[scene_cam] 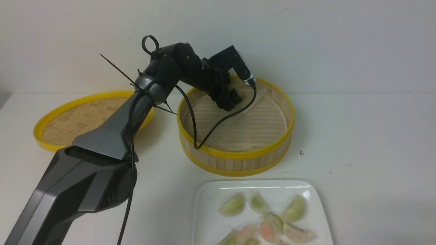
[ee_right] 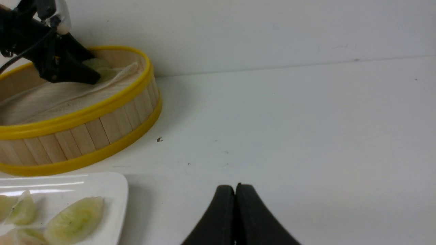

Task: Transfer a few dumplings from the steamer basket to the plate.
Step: Use the left arm to grab a dumpling from the steamer

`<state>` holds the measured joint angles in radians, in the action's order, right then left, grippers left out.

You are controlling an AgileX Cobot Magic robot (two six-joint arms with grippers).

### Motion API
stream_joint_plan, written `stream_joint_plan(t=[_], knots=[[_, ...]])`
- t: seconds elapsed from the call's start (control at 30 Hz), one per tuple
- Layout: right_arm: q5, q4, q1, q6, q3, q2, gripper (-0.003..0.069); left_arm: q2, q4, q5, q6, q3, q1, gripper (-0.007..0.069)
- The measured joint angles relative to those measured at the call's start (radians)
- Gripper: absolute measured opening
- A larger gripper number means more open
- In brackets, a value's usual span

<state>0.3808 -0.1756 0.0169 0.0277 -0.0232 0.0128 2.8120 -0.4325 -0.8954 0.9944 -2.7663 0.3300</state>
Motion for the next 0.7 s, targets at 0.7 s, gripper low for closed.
stream_joint_plan(t=[0.7], knots=[[0.000, 0.000, 0.000, 0.000, 0.000, 0.000, -0.0015, -0.012, -0.064, -0.153, 0.027, -0.007, -0.003, 0.0183]])
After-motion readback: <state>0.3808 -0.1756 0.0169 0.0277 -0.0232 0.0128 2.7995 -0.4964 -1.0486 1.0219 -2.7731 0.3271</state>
